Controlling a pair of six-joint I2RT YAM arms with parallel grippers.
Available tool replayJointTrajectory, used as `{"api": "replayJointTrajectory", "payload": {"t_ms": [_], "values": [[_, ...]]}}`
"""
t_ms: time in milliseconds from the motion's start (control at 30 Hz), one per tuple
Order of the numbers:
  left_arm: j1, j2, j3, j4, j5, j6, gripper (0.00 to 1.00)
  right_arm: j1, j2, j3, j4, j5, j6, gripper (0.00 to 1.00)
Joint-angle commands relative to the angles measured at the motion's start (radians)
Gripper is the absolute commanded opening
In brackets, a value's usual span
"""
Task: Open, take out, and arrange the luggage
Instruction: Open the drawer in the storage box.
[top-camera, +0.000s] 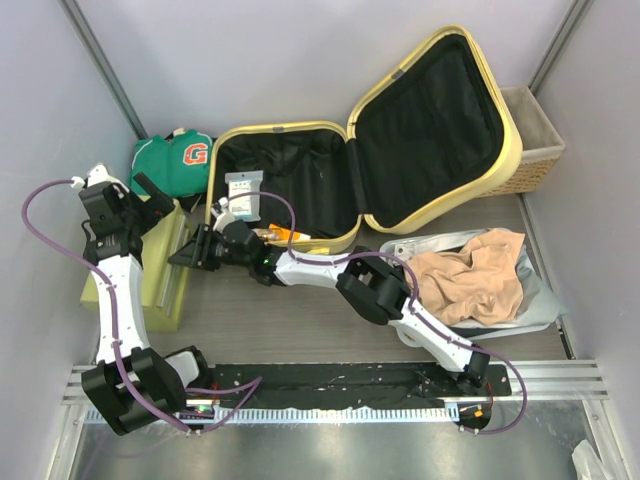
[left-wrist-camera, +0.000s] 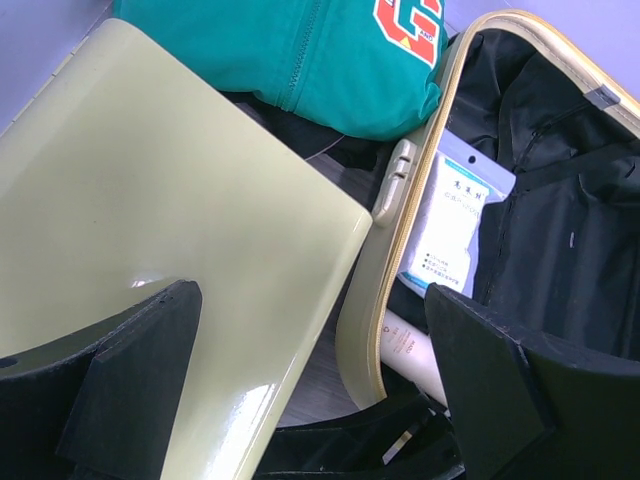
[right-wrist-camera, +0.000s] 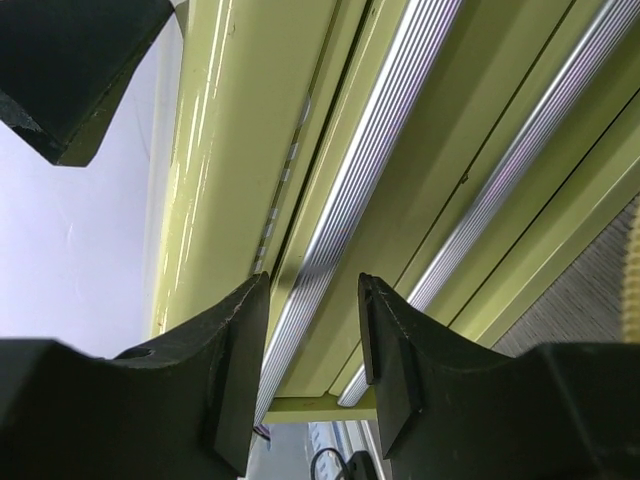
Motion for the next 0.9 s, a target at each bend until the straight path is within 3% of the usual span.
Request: {"api": "replayJointTrajectory", "payload": {"t_ms": [0,400,867], "values": [[0.010,-0.001,-0.017,0.007,0.021,-0.007,1.00,0.006,0.015,0.037,0.075,0.025,0.042,0.48],[0.013,-0.002,-0.020,0.010,0.031,-0.008,1.00,0.005,0.047,0.054,0.129,0.006,0.059,0.46],[0.013,-0.002,-0.024,0.013,0.038,-0.010,1.00,0.005,0.050,0.030,0.224,-0.018,0.062,0.32]]}}
